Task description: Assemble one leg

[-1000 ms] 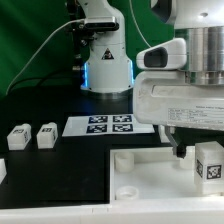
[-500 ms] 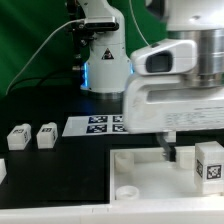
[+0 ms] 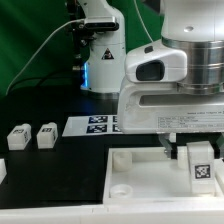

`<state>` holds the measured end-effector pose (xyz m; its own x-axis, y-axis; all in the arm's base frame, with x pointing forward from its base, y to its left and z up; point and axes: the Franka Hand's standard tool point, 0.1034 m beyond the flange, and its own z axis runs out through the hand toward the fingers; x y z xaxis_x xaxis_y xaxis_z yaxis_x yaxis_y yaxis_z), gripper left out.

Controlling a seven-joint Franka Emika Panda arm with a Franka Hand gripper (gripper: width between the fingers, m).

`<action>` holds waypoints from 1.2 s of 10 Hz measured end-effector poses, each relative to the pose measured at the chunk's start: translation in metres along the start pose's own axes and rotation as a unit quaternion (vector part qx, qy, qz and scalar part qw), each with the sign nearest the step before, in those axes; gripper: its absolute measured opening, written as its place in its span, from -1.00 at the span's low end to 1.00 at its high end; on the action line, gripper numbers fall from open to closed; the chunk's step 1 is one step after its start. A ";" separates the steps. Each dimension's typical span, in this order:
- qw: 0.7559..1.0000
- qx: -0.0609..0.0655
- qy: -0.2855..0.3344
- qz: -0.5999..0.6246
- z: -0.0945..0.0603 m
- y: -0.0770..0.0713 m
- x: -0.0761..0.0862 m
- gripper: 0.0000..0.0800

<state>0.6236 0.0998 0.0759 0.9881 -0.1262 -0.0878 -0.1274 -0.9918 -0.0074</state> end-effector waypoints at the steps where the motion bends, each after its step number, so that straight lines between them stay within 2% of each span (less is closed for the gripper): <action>1: 0.998 0.000 0.000 0.063 0.000 0.000 0.000 0.03; 2: 0.995 0.000 0.000 0.099 0.000 0.000 0.000 -0.27; 5: 0.970 0.000 -0.001 0.243 0.001 -0.001 0.000 -0.27; 6: 0.949 0.004 0.005 0.316 0.003 -0.004 0.002 -0.27; 7: 0.920 0.021 0.012 0.392 0.003 -0.010 0.005 -0.27; 8: 0.877 0.044 0.012 0.477 0.003 -0.013 0.006 -0.27; 9: 0.848 0.051 0.014 0.527 0.003 -0.015 0.006 -0.27; 11: 0.758 0.064 0.018 0.649 0.003 -0.030 0.005 -0.26; 12: 0.718 0.066 0.018 0.692 0.003 -0.031 0.006 -0.26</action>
Offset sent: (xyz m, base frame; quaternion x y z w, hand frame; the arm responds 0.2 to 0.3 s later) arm 0.0000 0.0000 0.0000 0.0000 0.0000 0.2667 0.9638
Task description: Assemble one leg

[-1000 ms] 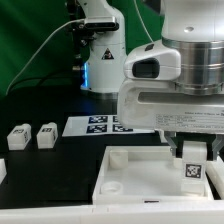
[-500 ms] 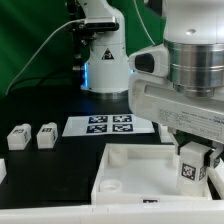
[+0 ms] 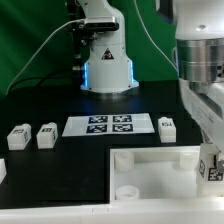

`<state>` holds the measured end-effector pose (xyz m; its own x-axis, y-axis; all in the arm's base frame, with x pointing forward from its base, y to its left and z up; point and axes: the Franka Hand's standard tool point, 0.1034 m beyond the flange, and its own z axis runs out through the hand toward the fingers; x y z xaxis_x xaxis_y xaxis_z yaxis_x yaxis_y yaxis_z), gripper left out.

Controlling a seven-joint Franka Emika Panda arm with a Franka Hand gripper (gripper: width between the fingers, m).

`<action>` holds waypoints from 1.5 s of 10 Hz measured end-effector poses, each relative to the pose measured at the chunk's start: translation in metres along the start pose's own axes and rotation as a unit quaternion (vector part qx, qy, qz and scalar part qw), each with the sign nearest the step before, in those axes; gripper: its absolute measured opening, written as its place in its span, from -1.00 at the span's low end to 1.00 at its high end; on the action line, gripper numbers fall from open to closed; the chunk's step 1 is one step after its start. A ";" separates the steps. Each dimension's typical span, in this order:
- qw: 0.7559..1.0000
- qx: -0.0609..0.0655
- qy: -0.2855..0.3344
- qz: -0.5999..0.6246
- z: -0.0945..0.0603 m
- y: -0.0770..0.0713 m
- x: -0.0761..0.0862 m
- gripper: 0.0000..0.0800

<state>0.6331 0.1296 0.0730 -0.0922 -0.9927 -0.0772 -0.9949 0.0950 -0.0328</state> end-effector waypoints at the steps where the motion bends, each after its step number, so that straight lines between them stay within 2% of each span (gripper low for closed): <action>1: 0.999 0.003 -0.001 0.053 0.000 -0.001 0.000 -0.26; 2: 0.995 0.005 -0.004 0.104 0.000 -0.002 0.001 -0.26; 3: 0.994 0.005 -0.004 0.105 0.000 -0.002 0.001 -0.26; 4: 0.995 0.005 -0.004 0.099 0.000 -0.002 0.001 -0.03; 5: 0.995 0.005 -0.004 0.098 0.001 -0.001 0.001 -0.03; 6: 0.997 0.004 -0.004 0.083 0.001 -0.001 0.001 0.41; 7: 0.999 0.004 -0.003 0.049 0.002 -0.001 0.003 0.58; 9: 0.996 0.003 0.001 -0.092 0.003 0.001 0.009 0.61; 10: 0.982 0.005 0.001 -0.189 0.003 0.001 0.006 0.62; 11: 0.977 0.004 0.002 -0.215 0.004 0.001 0.007 0.62; 13: 0.944 0.003 0.004 -0.331 0.004 0.001 0.009 0.62; 14: 0.913 -0.001 0.011 -0.407 0.004 0.001 0.009 0.62; 15: 0.864 -0.005 0.022 -0.502 0.003 0.000 0.007 0.62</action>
Offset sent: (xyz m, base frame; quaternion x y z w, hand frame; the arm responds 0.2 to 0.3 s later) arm 0.0000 0.0000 0.0000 0.0000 0.0000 0.0000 1.0000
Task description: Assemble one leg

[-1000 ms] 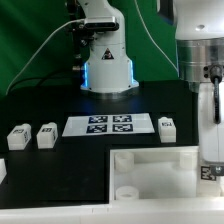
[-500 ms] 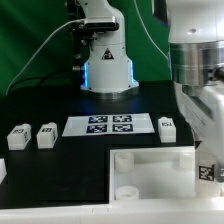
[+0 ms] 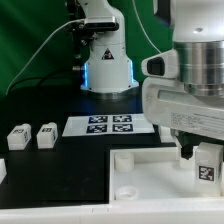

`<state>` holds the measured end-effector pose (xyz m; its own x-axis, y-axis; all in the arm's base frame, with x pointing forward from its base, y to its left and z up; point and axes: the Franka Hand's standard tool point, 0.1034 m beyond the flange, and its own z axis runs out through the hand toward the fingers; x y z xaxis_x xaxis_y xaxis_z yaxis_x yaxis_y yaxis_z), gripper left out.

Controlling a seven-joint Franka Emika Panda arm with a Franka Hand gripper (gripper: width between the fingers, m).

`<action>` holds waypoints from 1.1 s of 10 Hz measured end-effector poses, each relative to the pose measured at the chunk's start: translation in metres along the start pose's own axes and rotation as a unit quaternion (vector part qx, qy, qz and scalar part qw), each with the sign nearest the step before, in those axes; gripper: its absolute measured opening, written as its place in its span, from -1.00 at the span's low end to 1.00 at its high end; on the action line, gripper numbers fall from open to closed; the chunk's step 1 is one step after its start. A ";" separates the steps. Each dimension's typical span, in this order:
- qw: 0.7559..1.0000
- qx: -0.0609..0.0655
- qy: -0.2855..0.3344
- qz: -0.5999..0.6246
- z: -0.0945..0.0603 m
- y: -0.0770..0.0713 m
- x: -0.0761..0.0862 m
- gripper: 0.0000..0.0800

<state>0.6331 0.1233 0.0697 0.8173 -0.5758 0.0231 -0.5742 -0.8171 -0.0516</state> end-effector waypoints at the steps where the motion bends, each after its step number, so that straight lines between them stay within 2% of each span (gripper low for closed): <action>1: 0.996 -0.001 0.001 -0.089 -0.001 0.000 0.003 0.62; 2: 0.996 0.000 0.002 -0.091 -0.001 0.001 0.004 0.62; 3: 0.996 0.000 0.002 -0.091 -0.001 0.001 0.004 0.37; 4: 0.998 0.001 0.001 -0.062 -0.001 0.001 0.003 0.37; 5: 1.000 0.001 0.001 -0.017 -0.001 0.000 0.003 -0.13; 6: 0.999 0.001 0.000 0.041 0.000 0.001 0.003 -0.27; 8: 0.987 0.001 -0.001 0.158 0.000 0.002 0.004 -0.27; 9: 0.974 0.004 -0.007 0.228 0.001 0.004 0.006 -0.27; 11: 0.918 0.007 -0.017 0.395 0.001 0.004 0.004 -0.27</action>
Offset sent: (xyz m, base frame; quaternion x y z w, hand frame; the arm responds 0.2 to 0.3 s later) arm 0.0000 0.0000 0.0000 0.0000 0.0000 0.0000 1.0000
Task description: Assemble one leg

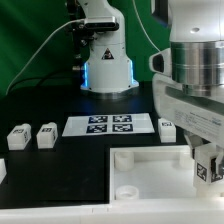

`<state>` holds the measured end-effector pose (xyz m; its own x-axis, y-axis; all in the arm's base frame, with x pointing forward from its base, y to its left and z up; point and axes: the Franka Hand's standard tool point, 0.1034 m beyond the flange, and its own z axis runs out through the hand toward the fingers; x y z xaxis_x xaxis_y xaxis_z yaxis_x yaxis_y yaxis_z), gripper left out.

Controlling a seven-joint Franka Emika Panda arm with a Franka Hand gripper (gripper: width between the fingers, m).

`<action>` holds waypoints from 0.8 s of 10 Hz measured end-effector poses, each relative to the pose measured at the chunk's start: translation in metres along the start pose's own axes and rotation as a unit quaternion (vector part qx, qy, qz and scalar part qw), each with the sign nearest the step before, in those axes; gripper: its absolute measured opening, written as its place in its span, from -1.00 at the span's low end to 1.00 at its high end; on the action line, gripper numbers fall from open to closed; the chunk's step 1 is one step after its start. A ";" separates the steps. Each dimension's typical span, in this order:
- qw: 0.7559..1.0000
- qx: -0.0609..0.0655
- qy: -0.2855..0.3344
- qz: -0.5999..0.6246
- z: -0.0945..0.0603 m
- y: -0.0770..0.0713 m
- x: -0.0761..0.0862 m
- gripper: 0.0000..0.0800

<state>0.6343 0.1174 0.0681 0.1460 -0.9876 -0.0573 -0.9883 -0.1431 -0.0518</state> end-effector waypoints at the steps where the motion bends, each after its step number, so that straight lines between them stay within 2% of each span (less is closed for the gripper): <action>1: 0.997 0.000 -0.006 0.083 0.001 0.001 -0.001 -0.27; 2: 0.986 0.000 -0.013 0.166 0.001 0.001 -0.001 -0.27; 3: 0.980 0.007 -0.017 0.200 0.001 0.002 0.000 -0.27; 4: 0.972 0.008 -0.019 0.233 0.000 0.002 0.000 -0.27; 6: 0.961 0.009 -0.011 0.277 0.000 0.003 0.003 -0.26; 8: 0.967 0.008 -0.008 0.256 0.001 0.005 0.003 -0.25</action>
Offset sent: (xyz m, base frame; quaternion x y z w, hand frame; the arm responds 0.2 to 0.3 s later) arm 0.0129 -0.0035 -0.0106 0.0375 -0.0195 0.3207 0.9462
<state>0.6301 0.1143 0.0668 -0.3603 -0.9279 -0.0960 -0.9308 0.3644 -0.0285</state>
